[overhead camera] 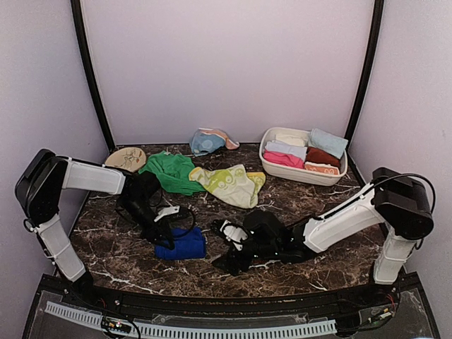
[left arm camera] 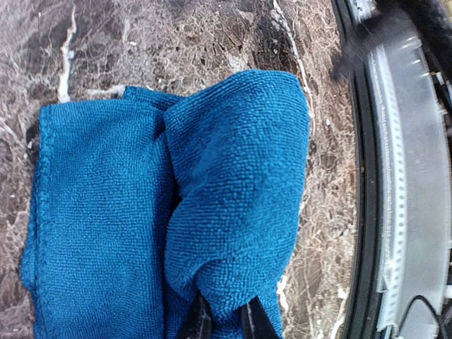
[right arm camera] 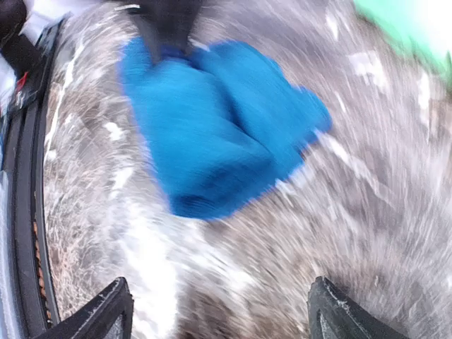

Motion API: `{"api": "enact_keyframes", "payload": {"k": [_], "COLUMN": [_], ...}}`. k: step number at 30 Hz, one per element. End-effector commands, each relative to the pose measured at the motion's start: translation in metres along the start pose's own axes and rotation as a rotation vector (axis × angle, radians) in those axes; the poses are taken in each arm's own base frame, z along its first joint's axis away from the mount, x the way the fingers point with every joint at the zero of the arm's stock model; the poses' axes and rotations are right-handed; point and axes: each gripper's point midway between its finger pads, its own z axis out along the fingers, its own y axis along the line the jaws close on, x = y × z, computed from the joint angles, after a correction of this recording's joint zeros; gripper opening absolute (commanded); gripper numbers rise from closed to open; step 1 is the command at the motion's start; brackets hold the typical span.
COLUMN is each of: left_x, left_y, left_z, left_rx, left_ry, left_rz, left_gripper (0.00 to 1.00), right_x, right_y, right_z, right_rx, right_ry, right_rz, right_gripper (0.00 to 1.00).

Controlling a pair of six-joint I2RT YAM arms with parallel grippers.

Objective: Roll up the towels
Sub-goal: Roll the towel at the center of the board.

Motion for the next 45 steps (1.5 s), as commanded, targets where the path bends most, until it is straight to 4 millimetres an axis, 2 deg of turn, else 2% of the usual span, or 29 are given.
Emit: {"api": "enact_keyframes", "payload": {"k": [1,5,9,13,16,19,23,25,28,30,31,33,35,38,39,40,41,45], "left_x": [0.036,0.040,0.043,0.039,0.039,0.040,0.037,0.032,0.019,0.009,0.004,-0.004,-0.007,-0.010,-0.011,-0.009,-0.009,-0.004], "left_y": [0.016,0.026,0.032,0.036,0.038,0.040,0.043,0.045,0.045,0.045,0.047,0.053,0.053,0.045,0.040,0.035,0.030,0.005], "left_z": [0.014,0.016,0.016,0.015,0.016,0.017,0.017,0.014,0.004,-0.009,-0.018,-0.041,-0.062,-0.086,-0.091,-0.095,-0.098,-0.103], "left_rx": [0.000,0.004,-0.003,-0.008,-0.005,-0.004,-0.008,-0.014,-0.032,-0.059,-0.082,-0.153,-0.213,-0.278,-0.297,-0.314,-0.326,-0.337], "left_ry": [0.159,0.198,0.226,0.230,0.236,0.242,0.237,0.214,0.144,0.080,0.041,-0.044,-0.099,-0.147,-0.150,-0.147,-0.147,-0.145], "left_rz": [-0.075,-0.105,-0.107,-0.108,-0.111,-0.110,-0.105,-0.101,-0.085,-0.067,-0.059,-0.036,-0.018,0.033,0.057,0.084,0.105,0.189], "left_gripper": [0.01,0.01,0.01,0.01,0.01,0.02,0.04,0.11,0.21,0.28,0.35,0.40,0.51,0.54,0.55,0.64,0.67,0.68], "right_x": [-0.028,-0.025,-0.037,-0.045,-0.050,-0.053,-0.049,-0.040,-0.022,-0.015,-0.017,-0.006,0.008,0.029,0.034,0.038,0.044,0.060], "right_y": [0.021,0.036,0.042,0.048,0.042,0.039,0.037,0.034,0.030,0.028,0.029,0.029,0.029,0.030,0.030,0.028,0.028,0.023], "right_z": [-0.002,0.012,0.029,0.052,0.068,0.080,0.094,0.101,0.111,0.114,0.114,0.114,0.114,0.113,0.112,0.112,0.110,0.109], "right_rx": [0.209,0.326,0.367,0.377,0.427,0.430,0.384,0.336,0.253,0.161,0.117,0.037,-0.027,-0.117,-0.154,-0.171,-0.195,-0.276], "right_ry": [-0.063,-0.017,-0.022,-0.031,-0.035,-0.037,-0.004,0.036,0.111,0.157,0.165,0.216,0.270,0.355,0.377,0.401,0.429,0.501], "right_rz": [-0.494,-0.803,-0.981,-1.102,-1.181,-1.204,-1.195,-1.161,-1.058,-0.911,-0.830,-0.681,-0.585,-0.439,-0.383,-0.329,-0.275,-0.096], "right_gripper": [0.83,0.80,0.78,0.77,0.75,0.73,0.64,0.51,0.26,0.16,0.14,0.09,0.05,0.01,0.00,0.00,0.00,0.00]}}
